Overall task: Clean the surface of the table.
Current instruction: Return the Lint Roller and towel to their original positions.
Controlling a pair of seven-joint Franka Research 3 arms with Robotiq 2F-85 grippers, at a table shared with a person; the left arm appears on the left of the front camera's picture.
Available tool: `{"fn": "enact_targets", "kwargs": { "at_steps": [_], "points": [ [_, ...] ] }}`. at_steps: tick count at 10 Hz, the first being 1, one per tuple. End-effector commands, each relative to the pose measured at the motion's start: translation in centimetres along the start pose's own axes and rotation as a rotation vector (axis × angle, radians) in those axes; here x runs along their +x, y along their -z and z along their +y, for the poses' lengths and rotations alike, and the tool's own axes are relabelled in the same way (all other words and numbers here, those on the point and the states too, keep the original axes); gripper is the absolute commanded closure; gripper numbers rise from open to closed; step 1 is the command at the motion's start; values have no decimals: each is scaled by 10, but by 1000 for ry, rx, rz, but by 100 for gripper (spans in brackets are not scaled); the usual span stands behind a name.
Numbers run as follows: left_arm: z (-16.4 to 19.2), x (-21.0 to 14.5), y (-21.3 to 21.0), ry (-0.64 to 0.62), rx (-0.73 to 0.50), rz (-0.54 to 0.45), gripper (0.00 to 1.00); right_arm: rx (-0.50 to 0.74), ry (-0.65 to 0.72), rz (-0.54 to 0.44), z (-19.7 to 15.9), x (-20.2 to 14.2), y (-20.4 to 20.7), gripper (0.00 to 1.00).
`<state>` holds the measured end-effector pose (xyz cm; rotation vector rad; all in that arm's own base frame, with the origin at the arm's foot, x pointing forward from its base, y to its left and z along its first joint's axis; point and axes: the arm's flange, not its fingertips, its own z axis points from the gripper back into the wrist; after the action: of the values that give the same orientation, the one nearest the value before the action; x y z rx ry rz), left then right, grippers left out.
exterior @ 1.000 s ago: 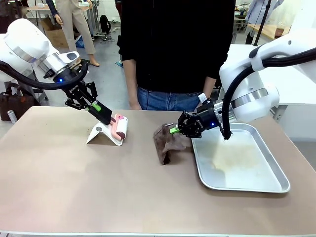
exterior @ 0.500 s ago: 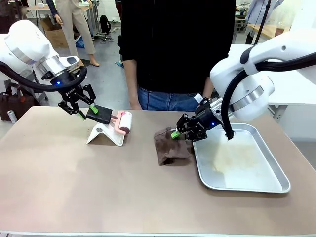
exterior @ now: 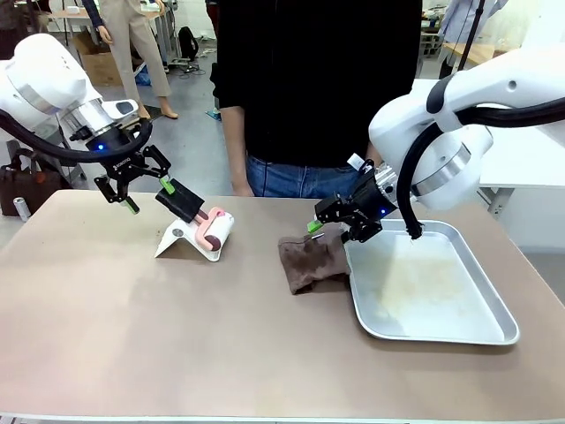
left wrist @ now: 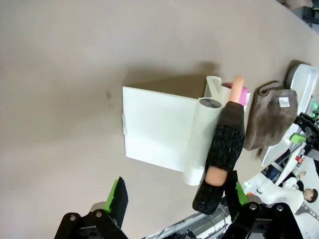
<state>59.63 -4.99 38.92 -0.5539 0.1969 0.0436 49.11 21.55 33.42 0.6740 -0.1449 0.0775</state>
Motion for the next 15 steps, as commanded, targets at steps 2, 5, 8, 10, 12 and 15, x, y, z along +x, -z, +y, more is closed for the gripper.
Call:
{"fn": "enact_targets", "kwargs": {
  "at_steps": [2, 5, 8, 10, 12, 15],
  "points": [
    [-4, -3, -10, 24, -48, -70, 0, 6, 54, 14, -3, 2, 8, 0],
    [-8, -13, -25, 67, -103, -133, 0, 22, 69, 23, -7, 2, 8, 0],
    [-5, -22, -40, 66, -117, -167, 0, 34, 26, -19, -4, 1, -3, 0],
    [-1, -34, -55, 90, -184, -139, 0, -50, -60, -61, 11, -2, -28, 0],
    [12, -59, -78, 159, -336, -95, 0, 39, -93, -97, 26, -5, -65, 0],
    [71, -113, -115, 248, -636, -1, 0, 322, 66, -192, -1, -22, -133, 0]
  ]
}}
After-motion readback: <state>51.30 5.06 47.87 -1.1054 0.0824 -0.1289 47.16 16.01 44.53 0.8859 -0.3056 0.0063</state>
